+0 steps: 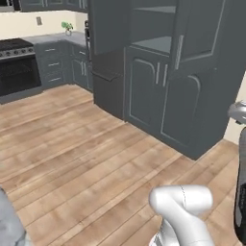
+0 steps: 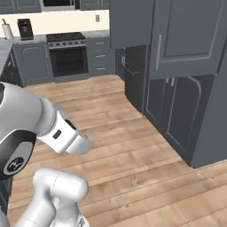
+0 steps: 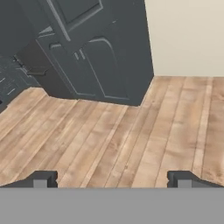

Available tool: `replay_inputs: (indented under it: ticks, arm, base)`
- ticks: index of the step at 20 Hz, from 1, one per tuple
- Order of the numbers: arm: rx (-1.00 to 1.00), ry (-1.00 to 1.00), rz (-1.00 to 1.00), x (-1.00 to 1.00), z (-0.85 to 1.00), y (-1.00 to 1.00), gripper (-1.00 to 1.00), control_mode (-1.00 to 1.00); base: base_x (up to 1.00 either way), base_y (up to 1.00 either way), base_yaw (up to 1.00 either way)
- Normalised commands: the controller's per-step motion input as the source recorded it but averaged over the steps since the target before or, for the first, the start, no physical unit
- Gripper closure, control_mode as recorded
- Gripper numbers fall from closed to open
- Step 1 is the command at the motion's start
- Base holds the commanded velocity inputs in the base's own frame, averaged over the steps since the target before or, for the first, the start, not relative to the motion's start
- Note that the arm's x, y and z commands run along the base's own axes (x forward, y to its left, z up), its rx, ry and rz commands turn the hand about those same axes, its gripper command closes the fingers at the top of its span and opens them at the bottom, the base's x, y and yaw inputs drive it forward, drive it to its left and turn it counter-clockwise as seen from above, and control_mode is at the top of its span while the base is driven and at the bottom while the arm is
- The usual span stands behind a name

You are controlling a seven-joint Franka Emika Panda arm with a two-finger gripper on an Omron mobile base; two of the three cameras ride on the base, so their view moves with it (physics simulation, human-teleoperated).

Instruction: Take the smaller bowl and place it next to the appetizer plate on the dining counter , and place the larger bowl next to the plate with cooked food.

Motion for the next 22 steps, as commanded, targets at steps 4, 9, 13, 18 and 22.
replay_inputs:
  ticks: [4,9,13,18,22]
  arm:
    - [0.0,0.0,0.0,0.0,0.0,0.0,-1.0,1.0]
    - [0.0,0.0,0.0,0.0,0.0,0.0,-1.0,1.0]
    - [0.0,0.0,0.0,0.0,0.0,0.0,-1.0,1.0]
    - [0.0,0.0,0.0,0.0,0.0,0.0,-1.0,1.0]
    - [0.0,0.0,0.0,0.0,0.0,0.0,-1.0,1.0]
  base:
    - [1.0,-0.26,0.08]
    - [1.0,0.23,0.0]
    - [1.0,0.9,-0.21]
    - [0.92,0.67,-0.53]
    - [0.87,0.81,-0.61]
